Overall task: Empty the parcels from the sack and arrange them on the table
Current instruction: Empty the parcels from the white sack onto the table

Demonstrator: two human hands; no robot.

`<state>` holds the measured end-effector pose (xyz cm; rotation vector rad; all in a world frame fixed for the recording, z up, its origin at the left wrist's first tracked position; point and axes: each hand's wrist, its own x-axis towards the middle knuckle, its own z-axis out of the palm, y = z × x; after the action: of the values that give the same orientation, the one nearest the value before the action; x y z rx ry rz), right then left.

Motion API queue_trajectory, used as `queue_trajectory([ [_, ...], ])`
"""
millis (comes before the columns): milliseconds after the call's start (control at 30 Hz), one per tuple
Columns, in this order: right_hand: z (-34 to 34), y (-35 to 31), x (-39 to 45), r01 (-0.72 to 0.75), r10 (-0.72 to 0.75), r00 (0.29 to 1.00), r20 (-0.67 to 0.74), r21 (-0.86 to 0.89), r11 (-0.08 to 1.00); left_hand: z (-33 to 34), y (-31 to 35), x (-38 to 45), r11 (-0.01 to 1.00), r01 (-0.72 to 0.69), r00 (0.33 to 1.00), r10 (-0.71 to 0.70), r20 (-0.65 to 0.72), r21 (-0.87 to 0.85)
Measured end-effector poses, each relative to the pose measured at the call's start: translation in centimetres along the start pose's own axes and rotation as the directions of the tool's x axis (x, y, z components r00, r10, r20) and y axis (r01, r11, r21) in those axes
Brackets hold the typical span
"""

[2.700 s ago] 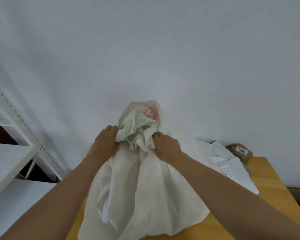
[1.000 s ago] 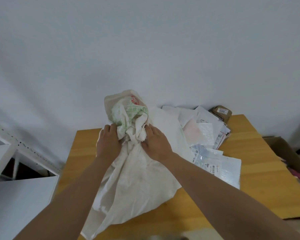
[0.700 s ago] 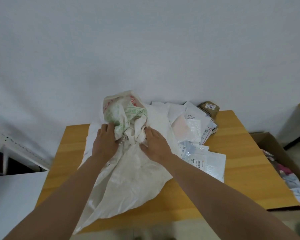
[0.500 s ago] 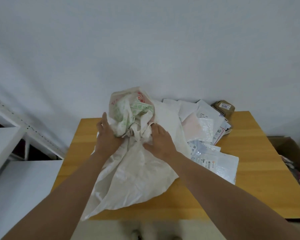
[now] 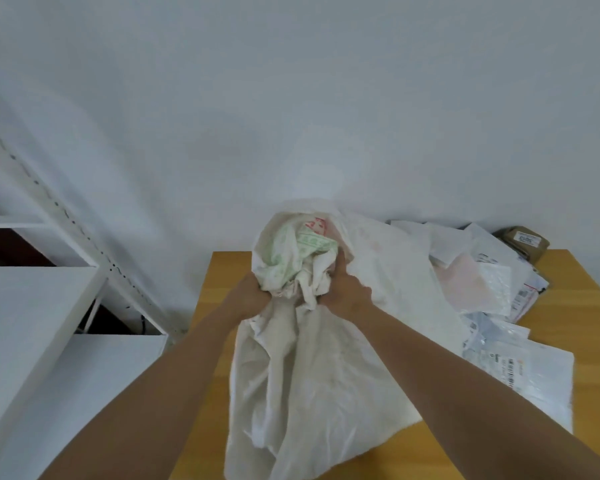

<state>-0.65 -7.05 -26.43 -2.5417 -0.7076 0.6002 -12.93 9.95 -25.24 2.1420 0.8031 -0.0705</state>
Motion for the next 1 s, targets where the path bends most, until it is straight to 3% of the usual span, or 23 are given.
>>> queue_trajectory([
  [67, 0.3, -2.3, 0.8, -0.014, 0.014, 1.0, -0.005, -0.039, 0.999, -2.0, -0.7, 0.9, 0.999, -0.037, 0.999, 0.037, -0.007, -0.018],
  [167, -0.5, -5.3, 1.6, 0.093, -0.113, 0.986, -0.122, -0.157, 0.983, -4.7, 0.1, 1.6, 0.99, -0.099, 0.993, 0.092, -0.068, -0.104],
  [267, -2.6, -8.0, 2.4, 0.29, -0.343, 0.874, -0.344, -0.197, 0.937, -7.6, 1.9, 2.1, 0.962, -0.217, 0.959, 0.178, -0.219, -0.169],
  [333, -4.2, -9.2, 3.0, 0.319, -0.382, 0.819, -0.428, -0.215, 0.923, -9.2, 3.0, 2.8, 0.937, -0.281, 0.936, 0.221, -0.272, -0.206],
  [467, -5.9, -10.6, 3.1, 0.211, -0.287, 0.886, -0.365, -0.234, 0.949, -10.6, 4.4, 3.5, 0.954, -0.287, 0.946, 0.269, -0.179, -0.084],
  [567, -7.0, -11.9, 3.0, 0.278, -0.349, 0.814, -0.465, -0.216, 0.936, -12.0, 5.5, 3.4, 0.944, -0.317, 0.916, 0.281, -0.287, -0.089],
  [733, -7.3, -13.1, 2.8, 0.245, -0.328, 0.863, -0.385, -0.248, 0.937, -13.7, 6.2, 3.2, 0.955, -0.294, 0.916, 0.266, -0.302, -0.05],
  [833, -7.6, -13.8, 2.6, 0.33, -0.398, 0.791, -0.464, -0.224, 0.917, -14.5, 6.3, 3.6, 0.953, -0.29, 0.904, 0.245, -0.35, -0.082],
  [967, -7.9, -14.1, 3.2, 0.267, -0.333, 0.879, -0.341, -0.228, 0.936, -14.9, 6.4, 4.0, 0.962, -0.264, 0.924, 0.23, -0.305, -0.074],
  [1000, -7.8, -14.1, 3.1, 0.281, -0.35, 0.87, -0.348, -0.232, 0.931, -14.9, 6.3, 3.9, 0.961, -0.266, 0.916, 0.229, -0.329, -0.075],
])
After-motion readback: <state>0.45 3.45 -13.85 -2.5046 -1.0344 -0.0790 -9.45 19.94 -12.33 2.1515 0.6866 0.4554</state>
